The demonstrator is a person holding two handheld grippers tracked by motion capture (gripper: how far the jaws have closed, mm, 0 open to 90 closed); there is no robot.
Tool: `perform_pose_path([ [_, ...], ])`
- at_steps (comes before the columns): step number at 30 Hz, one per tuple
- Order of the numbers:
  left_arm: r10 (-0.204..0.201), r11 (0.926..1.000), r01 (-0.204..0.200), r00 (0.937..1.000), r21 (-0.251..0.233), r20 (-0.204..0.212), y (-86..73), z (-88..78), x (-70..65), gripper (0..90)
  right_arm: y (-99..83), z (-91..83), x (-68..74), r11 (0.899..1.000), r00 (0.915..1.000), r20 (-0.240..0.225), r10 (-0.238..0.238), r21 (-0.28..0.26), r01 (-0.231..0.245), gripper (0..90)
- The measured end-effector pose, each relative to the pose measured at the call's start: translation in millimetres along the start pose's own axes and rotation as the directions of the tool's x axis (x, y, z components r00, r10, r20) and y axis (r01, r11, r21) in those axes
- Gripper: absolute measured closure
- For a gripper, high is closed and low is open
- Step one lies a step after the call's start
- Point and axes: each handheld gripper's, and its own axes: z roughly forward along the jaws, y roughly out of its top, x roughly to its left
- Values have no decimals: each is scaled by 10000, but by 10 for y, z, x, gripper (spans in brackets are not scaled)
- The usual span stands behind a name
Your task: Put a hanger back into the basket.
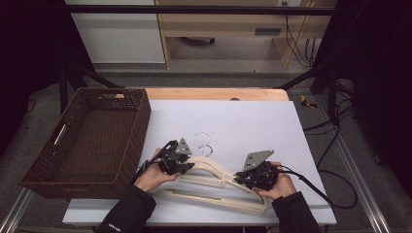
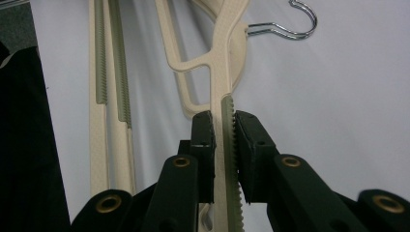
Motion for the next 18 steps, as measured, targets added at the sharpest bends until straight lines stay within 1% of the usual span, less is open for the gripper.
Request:
perform_pose_path([
  [1,88,10000,-88,10000,-20,-39,3,-19,-12,728,-1,-4,-4,10000,10000,-46,26,31,-26,779],
  [2,138,9997,-141,9998,-211,-125,3,-54,-51,731,-2,-11,-4,9999,9999,-18,143,56,-143,771],
  [3,138,9997,-141,9998,-211,-125,3,-54,-51,732,-2,-11,-4,9999,9999,-18,143,56,-143,771],
  [4,190,9993,-195,9997,-310,-170,2,-72,-73,733,-8,-16,-13,9997,9996,-201,198,130,-195,747],
  [5,340,9990,-348,9991,-272,-269,3,-98,-93,733,-8,-16,-13,9997,9996,-201,198,130,-195,747],
  [6,393,9986,-406,9986,-350,-361,3,-118,-118,735,-6,-13,-7,9995,9996,-141,264,188,-261,734],
  [8,580,9974,-601,9969,-392,-525,2,-151,-167,739,-11,13,-5,9987,9991,-241,342,377,-333,704],
  [10,800,9959,-827,9942,-358,-711,0,-185,-215,741,-17,24,-8,9988,9989,-320,338,376,-326,693],
  [11,846,9955,-875,9938,-374,-716,-3,-194,-228,742,-19,27,-8,9986,9987,-350,378,381,-365,688],
  [14,1009,9932,-1047,9921,-503,-741,-16,-237,-277,746,-19,11,-14,9988,9978,-519,420,259,-406,656],
  [15,1054,9926,-1095,9916,-520,-753,-18,-254,-293,748,-18,7,-9,9985,9976,-469,518,216,-508,642],
  [18,1188,9904,-1241,9894,-612,-830,-23,-277,-348,750,-17,-9,-24,9989,9976,-518,465,-82,-469,582],
])
